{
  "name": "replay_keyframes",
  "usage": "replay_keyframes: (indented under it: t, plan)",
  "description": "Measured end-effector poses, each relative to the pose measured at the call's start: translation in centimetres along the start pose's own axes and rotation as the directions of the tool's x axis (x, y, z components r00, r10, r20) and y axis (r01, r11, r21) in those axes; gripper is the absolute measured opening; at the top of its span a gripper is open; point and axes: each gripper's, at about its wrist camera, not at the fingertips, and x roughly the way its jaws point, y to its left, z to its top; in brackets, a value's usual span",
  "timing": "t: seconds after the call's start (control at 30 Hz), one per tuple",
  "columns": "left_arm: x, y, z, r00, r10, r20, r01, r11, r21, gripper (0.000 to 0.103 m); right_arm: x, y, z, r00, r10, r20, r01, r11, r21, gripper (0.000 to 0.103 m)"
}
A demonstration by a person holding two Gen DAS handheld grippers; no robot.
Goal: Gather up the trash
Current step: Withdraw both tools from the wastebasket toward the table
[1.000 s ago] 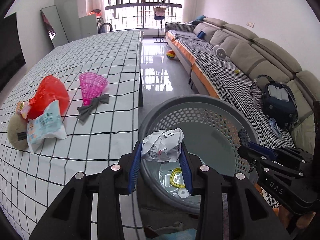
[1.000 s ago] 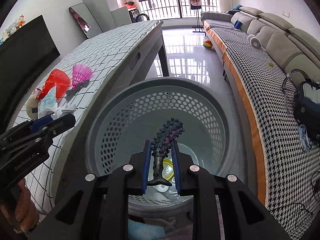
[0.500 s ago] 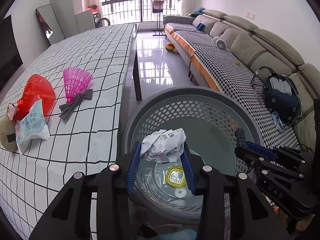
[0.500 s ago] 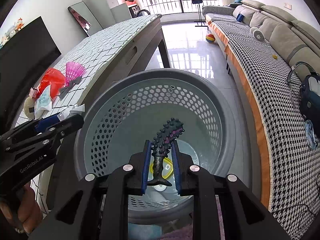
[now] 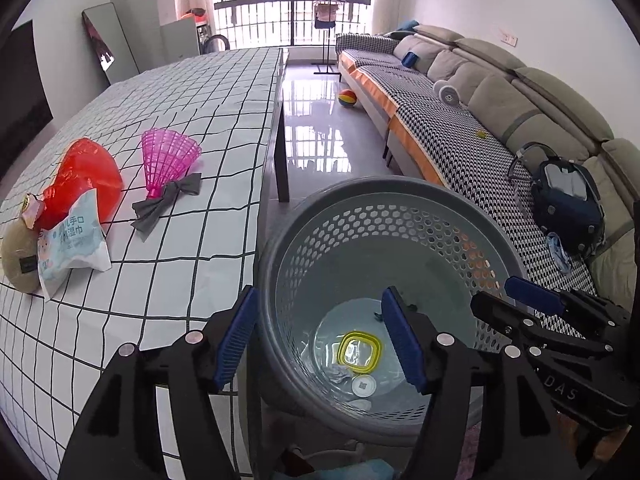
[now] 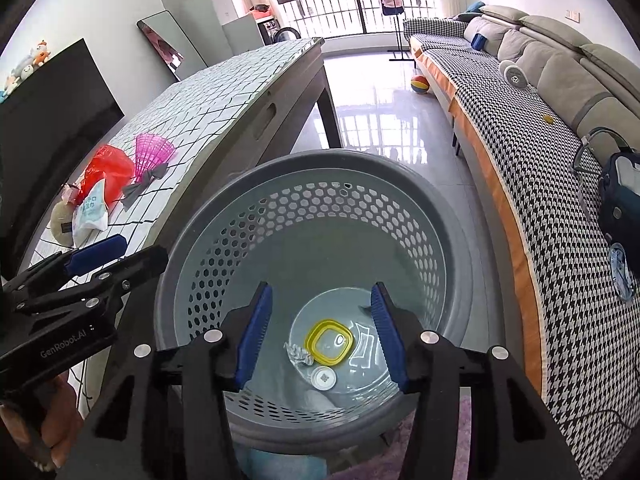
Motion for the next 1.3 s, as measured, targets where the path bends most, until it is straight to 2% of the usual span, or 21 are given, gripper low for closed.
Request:
replay_keyframes:
  t: [0.17,0.4,0.83,1.3]
  plan:
    - [-0.3,0.4,-0.1,1.000,-0.002,0.009,0.002,1.000,-0.013,0.072,-0.2,0.2,0.0,1.000,-0.004,0.002,0.004,1.000,-0.001,0.052]
    - [-0.7,0.9,-0.3,1.000,-0.001,0.014,0.001,1.000,-0.028,0.075,-0.4,0.5,0.0,1.000,-0.008,0.004,0.008,1.000,-0.001,0.054]
    - [-1.8,1.9,-0.5,0.999,-0.003,0.036,0.004,0.999,-0.048,0.076,-1.4,1.7,0.2,1.000,-0.015,0.022,0.015,1.000,-0.018,0.058]
    - [-5.7,3.5,-2.1,0.994,0.004,0.106,0.004,0.997,-0.076,0.078,-4.5,4.1,-1.0,0.997,-0.011,0.079,0.015,0.998,-0.055,0.062]
